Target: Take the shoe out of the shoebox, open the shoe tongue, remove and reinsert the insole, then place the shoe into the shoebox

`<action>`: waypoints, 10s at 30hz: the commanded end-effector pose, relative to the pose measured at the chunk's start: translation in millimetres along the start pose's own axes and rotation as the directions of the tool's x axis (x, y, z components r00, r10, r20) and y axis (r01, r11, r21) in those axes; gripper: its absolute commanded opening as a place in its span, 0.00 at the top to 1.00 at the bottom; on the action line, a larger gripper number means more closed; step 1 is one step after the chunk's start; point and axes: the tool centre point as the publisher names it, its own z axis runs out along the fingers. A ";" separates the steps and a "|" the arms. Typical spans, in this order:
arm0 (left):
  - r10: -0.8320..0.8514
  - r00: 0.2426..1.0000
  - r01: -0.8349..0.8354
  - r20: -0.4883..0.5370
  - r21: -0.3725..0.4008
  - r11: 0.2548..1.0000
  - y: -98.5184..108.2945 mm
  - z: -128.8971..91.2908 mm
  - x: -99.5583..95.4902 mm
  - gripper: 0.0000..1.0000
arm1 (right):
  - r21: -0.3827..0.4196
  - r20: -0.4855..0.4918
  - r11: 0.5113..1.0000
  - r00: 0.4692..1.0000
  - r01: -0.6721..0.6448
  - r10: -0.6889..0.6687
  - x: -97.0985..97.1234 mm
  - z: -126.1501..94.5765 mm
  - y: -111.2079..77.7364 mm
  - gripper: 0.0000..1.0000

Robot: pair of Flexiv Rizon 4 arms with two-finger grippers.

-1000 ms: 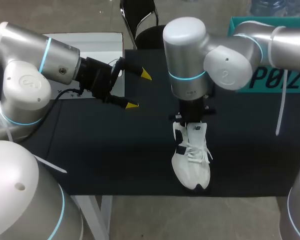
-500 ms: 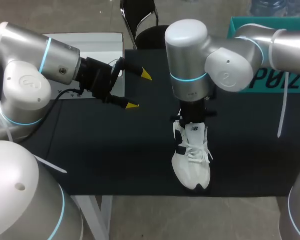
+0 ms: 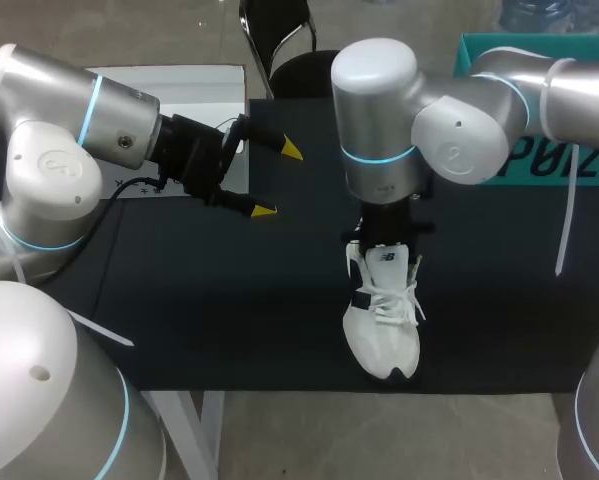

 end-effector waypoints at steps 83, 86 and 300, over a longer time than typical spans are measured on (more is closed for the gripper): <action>0.001 1.000 -0.001 -0.004 -0.001 1.000 0.2 0.3 -0.5 0.00 | -0.005 0.040 0.996 0.995 -0.091 0.091 -4.4 -12.0 -16.2 1.00; 0.001 1.000 -0.001 -0.004 -0.001 1.000 0.2 0.3 -0.5 0.00 | -0.010 0.029 0.996 0.995 -0.092 0.092 -4.1 -4.9 -8.6 1.00; 0.001 1.000 -0.001 -0.004 -0.001 1.000 0.2 0.3 -0.5 0.00 | -0.140 0.340 0.741 0.735 0.656 -0.587 -274.8 -237.1 109.6 1.00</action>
